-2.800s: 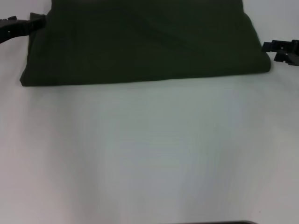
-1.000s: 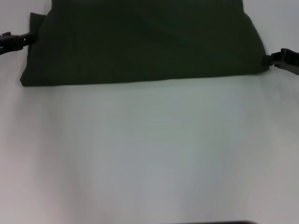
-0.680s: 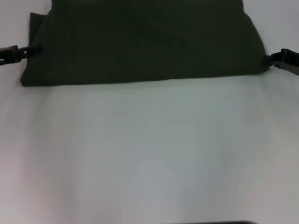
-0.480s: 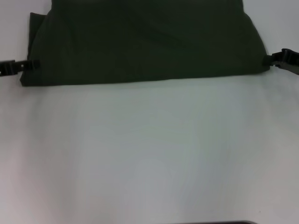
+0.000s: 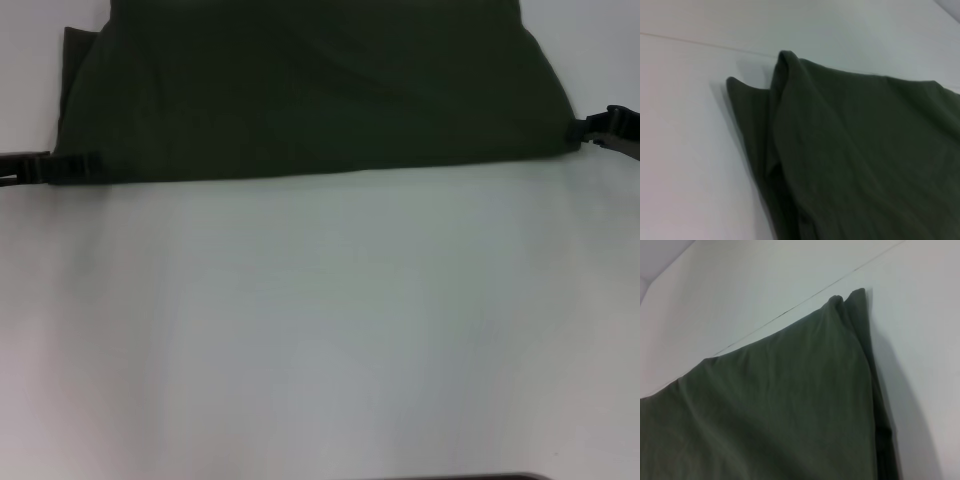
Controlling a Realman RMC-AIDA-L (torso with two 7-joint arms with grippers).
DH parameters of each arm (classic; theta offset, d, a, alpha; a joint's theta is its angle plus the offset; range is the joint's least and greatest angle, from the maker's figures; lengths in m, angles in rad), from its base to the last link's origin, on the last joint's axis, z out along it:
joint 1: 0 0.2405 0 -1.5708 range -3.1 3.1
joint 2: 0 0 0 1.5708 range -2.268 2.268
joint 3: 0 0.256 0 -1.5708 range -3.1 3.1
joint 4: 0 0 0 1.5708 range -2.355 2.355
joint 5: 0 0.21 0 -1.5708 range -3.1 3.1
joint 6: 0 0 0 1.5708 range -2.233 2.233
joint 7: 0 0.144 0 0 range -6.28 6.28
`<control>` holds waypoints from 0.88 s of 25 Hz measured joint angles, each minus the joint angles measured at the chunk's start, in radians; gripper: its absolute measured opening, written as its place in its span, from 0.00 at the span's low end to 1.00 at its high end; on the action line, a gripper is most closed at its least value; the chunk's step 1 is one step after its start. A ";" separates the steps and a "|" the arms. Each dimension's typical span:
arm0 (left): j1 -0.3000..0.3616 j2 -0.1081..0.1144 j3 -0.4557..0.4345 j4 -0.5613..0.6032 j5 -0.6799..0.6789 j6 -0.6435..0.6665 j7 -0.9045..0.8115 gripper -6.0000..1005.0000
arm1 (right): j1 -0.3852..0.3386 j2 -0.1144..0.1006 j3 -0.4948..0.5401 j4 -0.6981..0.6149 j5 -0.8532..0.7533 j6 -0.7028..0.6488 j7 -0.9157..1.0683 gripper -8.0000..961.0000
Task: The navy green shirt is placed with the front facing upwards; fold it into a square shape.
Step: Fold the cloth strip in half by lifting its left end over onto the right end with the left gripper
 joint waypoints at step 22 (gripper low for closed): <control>-0.046 0.025 -0.005 -0.006 0.083 0.055 -0.016 0.85 | 0.003 0.000 0.000 0.001 0.000 -0.002 0.000 0.01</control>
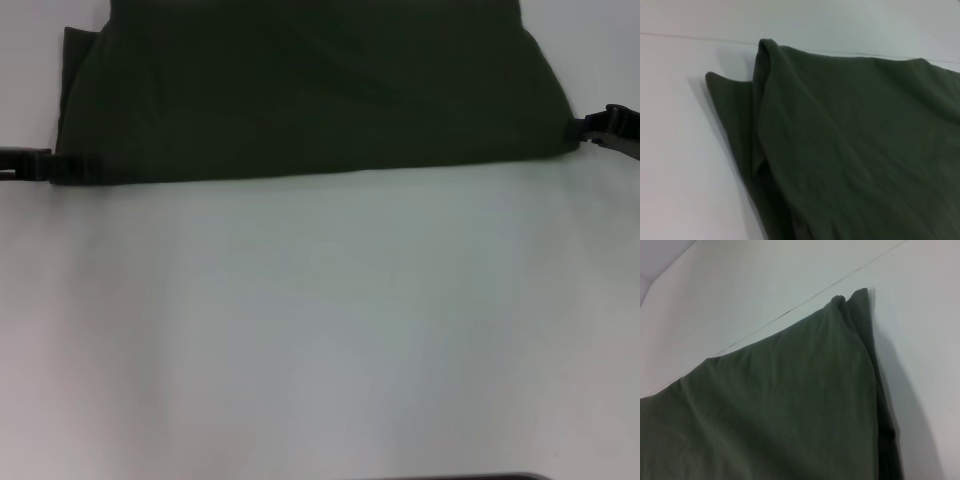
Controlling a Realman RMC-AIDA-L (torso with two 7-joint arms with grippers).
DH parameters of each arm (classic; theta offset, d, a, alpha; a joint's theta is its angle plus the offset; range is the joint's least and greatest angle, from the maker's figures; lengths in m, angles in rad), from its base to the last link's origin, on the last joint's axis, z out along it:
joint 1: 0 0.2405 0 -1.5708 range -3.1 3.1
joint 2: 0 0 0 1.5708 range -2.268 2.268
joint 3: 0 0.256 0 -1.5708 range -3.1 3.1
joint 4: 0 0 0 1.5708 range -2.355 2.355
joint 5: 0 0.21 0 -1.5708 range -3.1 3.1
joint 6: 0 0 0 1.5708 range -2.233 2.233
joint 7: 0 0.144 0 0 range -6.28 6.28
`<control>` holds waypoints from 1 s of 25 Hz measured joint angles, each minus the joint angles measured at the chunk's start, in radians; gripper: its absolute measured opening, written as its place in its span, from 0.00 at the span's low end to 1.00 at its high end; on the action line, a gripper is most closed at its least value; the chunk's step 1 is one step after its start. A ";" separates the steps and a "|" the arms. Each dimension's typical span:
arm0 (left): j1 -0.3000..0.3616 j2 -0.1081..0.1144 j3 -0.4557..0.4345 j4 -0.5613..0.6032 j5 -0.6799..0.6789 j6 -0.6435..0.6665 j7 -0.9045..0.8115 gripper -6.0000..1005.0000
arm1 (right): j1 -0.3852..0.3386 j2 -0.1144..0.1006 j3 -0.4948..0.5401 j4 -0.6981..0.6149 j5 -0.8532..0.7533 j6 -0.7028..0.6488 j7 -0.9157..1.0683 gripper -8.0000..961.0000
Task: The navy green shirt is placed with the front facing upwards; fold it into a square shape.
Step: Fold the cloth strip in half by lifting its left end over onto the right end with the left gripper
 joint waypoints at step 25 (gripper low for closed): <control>-0.048 0.012 0.007 0.002 0.121 0.022 -0.079 0.84 | -0.006 -0.002 -0.001 0.001 0.000 -0.002 0.000 0.02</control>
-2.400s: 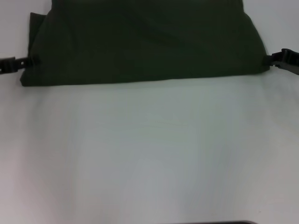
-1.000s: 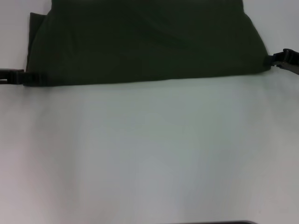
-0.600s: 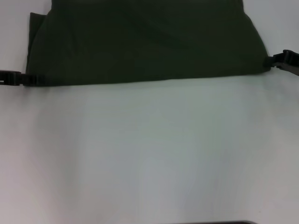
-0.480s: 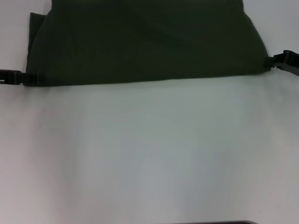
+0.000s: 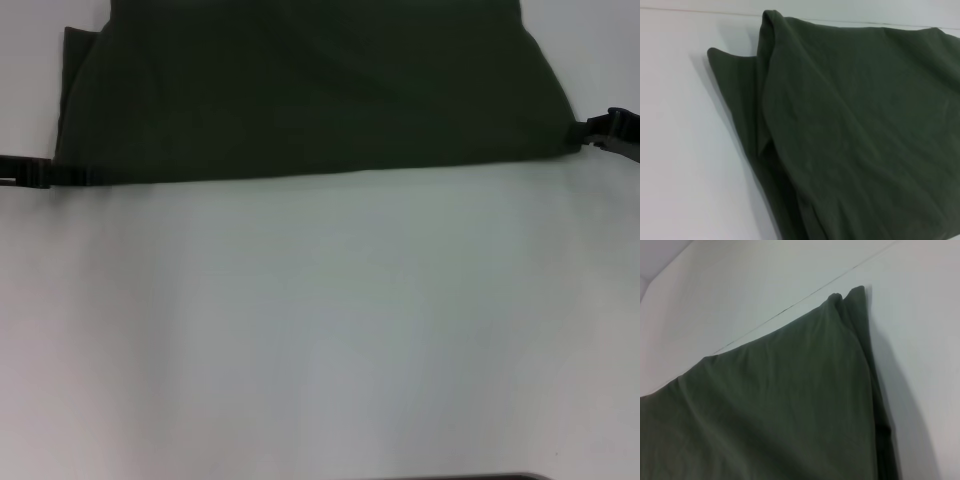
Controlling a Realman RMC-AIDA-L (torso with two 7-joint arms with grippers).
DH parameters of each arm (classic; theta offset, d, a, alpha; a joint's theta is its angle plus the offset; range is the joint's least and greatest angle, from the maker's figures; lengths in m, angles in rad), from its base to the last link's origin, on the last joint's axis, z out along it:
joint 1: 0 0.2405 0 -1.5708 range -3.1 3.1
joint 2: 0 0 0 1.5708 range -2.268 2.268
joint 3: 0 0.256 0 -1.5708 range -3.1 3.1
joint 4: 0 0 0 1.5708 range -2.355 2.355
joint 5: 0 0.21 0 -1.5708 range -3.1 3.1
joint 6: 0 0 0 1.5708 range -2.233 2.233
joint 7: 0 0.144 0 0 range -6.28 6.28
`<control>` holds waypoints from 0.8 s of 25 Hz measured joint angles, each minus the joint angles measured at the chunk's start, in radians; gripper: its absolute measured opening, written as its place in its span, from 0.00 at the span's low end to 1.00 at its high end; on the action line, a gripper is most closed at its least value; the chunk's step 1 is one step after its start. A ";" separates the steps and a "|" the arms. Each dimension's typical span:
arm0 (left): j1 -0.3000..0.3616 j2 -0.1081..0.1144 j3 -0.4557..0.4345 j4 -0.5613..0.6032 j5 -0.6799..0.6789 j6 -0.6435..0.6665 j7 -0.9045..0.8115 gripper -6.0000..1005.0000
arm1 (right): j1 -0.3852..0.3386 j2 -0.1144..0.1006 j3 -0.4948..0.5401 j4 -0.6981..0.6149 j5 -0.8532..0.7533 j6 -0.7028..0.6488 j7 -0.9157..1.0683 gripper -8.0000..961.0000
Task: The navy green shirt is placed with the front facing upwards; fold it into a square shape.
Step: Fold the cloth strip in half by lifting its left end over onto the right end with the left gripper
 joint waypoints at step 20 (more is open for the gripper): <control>-0.028 -0.005 0.009 -0.004 0.024 0.000 0.006 0.82 | 0.002 -0.002 0.002 0.003 0.001 -0.002 -0.009 0.01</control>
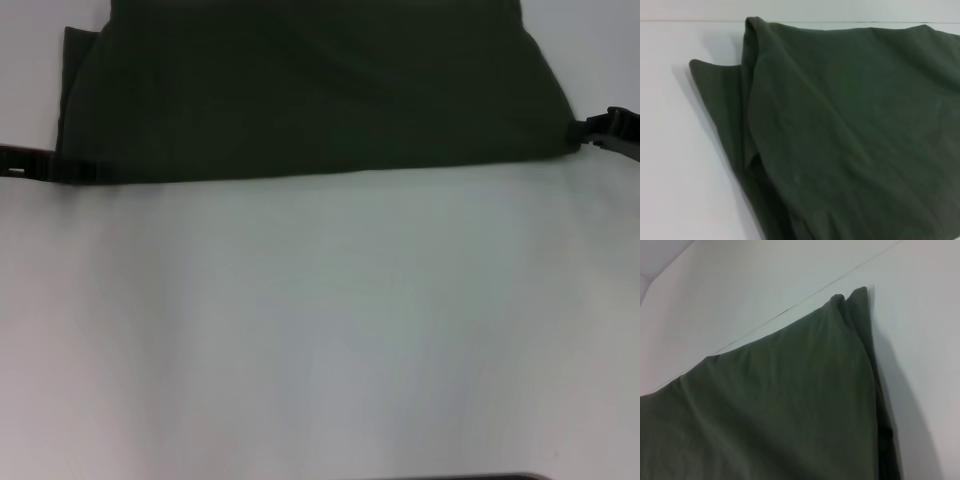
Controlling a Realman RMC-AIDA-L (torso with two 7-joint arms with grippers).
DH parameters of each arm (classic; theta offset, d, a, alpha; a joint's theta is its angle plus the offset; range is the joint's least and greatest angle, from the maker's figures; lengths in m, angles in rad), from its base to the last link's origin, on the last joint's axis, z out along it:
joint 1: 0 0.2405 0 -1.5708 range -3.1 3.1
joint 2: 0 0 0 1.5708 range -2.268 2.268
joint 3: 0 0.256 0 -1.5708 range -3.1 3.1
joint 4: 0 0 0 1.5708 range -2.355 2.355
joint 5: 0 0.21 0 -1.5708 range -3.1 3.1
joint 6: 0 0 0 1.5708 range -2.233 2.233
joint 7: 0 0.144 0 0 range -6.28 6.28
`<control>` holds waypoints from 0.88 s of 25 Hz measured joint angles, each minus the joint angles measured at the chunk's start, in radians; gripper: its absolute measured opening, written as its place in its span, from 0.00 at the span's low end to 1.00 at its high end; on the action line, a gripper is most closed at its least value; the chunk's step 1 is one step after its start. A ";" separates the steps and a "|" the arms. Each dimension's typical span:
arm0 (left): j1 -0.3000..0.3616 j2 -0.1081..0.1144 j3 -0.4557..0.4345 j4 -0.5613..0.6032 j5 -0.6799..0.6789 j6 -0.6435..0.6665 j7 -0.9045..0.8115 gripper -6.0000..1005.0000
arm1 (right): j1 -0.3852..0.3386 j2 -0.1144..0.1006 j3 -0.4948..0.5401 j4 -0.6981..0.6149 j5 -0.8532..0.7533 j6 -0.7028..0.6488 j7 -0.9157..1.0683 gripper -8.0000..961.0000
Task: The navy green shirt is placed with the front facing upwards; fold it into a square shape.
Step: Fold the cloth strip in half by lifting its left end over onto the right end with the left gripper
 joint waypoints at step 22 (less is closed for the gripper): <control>0.015 -0.011 0.000 -0.031 0.005 -0.027 -0.002 0.43 | 0.004 0.000 0.000 -0.001 0.003 -0.003 -0.002 0.02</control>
